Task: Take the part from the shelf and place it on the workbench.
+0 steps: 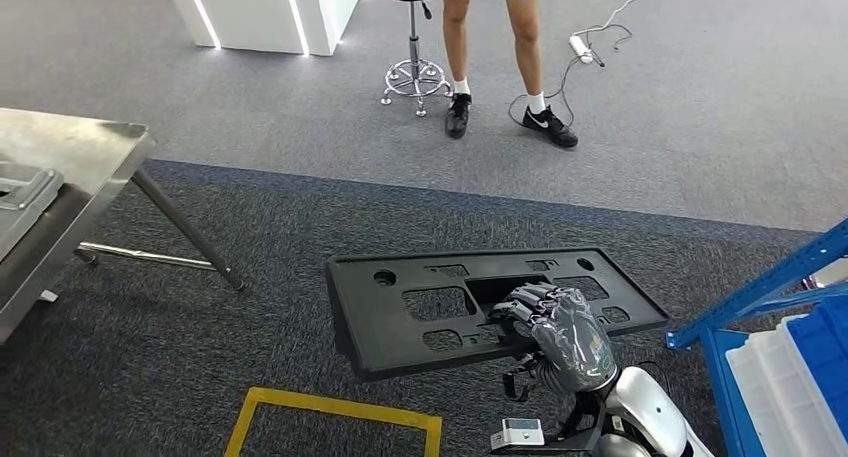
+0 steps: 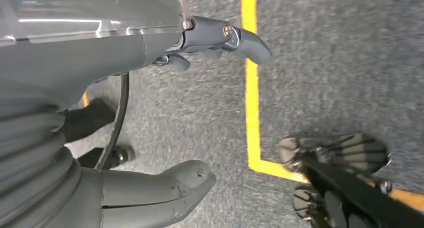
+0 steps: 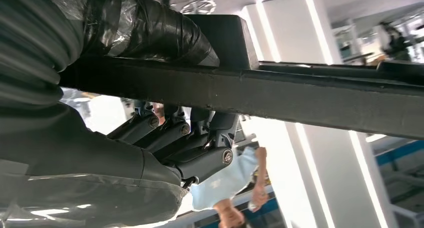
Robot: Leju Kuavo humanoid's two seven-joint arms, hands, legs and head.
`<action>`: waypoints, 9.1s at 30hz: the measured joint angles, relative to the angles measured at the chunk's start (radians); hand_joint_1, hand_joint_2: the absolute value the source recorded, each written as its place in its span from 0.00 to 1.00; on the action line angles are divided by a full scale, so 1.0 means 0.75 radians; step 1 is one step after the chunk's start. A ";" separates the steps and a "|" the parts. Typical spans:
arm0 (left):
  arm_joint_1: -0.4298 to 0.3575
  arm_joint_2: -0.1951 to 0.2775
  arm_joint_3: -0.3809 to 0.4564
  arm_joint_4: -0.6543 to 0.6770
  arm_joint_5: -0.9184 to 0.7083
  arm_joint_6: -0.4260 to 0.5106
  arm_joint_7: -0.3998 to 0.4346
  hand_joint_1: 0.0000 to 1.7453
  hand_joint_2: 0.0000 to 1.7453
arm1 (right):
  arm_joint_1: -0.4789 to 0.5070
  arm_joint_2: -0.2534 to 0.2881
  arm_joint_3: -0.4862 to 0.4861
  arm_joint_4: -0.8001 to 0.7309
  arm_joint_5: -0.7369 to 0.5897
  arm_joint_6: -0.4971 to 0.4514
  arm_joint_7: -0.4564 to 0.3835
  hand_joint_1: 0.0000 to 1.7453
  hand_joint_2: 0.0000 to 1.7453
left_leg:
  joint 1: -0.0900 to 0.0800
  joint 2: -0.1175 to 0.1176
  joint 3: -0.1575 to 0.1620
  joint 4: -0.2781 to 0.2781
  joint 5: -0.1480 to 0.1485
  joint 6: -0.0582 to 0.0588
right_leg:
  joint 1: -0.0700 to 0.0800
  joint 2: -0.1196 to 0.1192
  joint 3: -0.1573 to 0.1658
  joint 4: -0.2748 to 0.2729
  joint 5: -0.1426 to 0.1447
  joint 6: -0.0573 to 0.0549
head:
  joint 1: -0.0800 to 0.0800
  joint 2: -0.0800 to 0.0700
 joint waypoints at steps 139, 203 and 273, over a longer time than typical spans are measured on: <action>0.002 -0.018 0.084 -0.001 -0.087 -0.018 0.051 0.00 1.00 | -0.052 -0.256 -0.450 -0.198 -0.067 0.314 0.263 1.00 1.00 | 0.007 -0.014 0.189 -0.342 0.128 0.072 | -0.030 0.087 -0.126 0.255 -0.096 0.102 | 0.000 0.000; -0.024 -0.014 0.159 -0.007 -0.168 -0.039 0.044 0.00 1.00 | -1.084 0.243 0.238 0.574 0.253 0.717 0.550 1.00 1.00 | -0.025 -0.016 0.169 -0.288 0.093 0.075 | 0.005 0.092 -0.144 0.136 0.057 0.041 | 0.003 0.000; -0.020 -0.028 0.189 -0.009 -0.212 -0.041 0.016 0.00 1.00 | -1.161 0.392 0.419 0.814 0.327 0.765 0.573 1.00 1.00 | -0.006 -0.010 0.066 -0.068 -0.025 0.010 | 0.010 0.094 -0.055 -0.016 0.066 -0.024 | 0.001 0.000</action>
